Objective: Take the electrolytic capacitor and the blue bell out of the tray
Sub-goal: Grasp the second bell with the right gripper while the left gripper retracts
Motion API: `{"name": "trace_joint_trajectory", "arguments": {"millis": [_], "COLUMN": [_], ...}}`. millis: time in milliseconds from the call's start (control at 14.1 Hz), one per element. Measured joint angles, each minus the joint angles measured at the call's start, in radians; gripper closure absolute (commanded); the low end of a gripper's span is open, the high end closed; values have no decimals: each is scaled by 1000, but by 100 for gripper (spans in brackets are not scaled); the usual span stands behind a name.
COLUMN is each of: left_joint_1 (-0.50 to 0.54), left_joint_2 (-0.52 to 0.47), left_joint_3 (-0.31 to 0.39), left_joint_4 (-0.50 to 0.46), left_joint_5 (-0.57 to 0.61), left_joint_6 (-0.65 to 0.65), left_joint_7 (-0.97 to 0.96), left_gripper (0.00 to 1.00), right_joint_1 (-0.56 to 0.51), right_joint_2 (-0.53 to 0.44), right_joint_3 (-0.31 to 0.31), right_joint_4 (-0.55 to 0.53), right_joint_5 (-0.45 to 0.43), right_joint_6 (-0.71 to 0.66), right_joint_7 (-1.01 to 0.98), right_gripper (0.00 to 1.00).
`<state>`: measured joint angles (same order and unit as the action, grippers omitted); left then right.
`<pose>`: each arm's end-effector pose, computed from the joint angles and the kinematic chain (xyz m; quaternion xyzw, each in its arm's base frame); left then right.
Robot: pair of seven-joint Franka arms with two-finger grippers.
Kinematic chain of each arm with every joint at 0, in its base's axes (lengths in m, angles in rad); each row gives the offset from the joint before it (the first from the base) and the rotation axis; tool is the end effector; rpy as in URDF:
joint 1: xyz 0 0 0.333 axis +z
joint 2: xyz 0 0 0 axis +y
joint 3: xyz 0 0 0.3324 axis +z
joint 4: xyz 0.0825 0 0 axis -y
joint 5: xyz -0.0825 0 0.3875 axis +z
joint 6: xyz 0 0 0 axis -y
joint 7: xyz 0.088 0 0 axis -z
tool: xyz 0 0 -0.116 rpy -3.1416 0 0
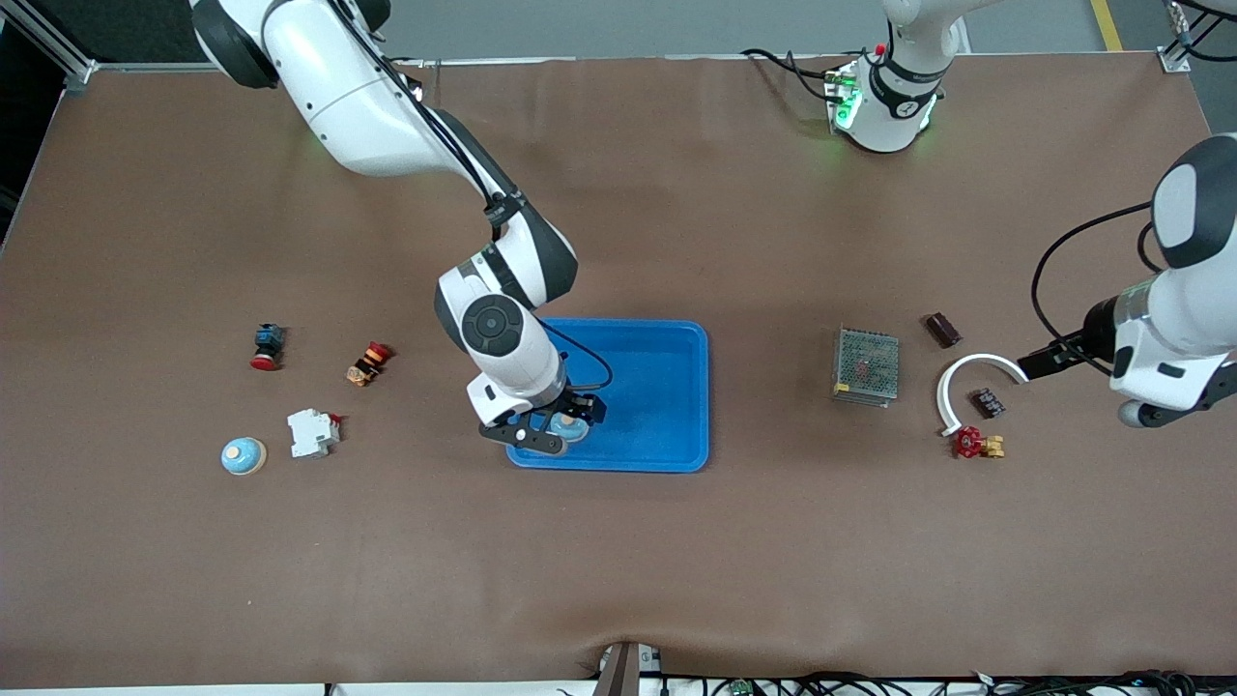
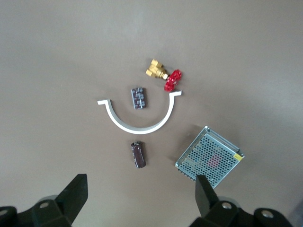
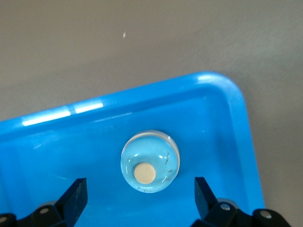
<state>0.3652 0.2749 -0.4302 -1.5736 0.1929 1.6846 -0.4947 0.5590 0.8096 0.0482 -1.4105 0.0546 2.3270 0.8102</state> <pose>0.6308 0.0061 0.4885 -0.9770 -0.1985 0.0556 0.0553 0.6245 0.4262 0.2286 -0.9897 0.1270 -0.0161 0.0637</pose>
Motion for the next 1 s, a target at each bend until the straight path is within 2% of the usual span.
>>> {"name": "trace_joint_trajectory", "arguments": {"millis": [427,995], "left_joint_1": [0,0], "left_joint_2": [-24,-95], "left_joint_3": [-41,-65], "left_joint_4": [126,142], "left_joint_5": [-4,-82], "left_joint_6": [-140,-160], "left_joint_7": [34,105], "left_gripper": [0,0], "right_joint_1": [9,9], "right_joint_2": [37,73], "right_joint_3": [-4,-13], "right_joint_4": [8,46], "right_joint_5": [0,0], "right_joint_6": [10,22], "right_joint_7": [0,0], "right_gripper": [0,0]}}
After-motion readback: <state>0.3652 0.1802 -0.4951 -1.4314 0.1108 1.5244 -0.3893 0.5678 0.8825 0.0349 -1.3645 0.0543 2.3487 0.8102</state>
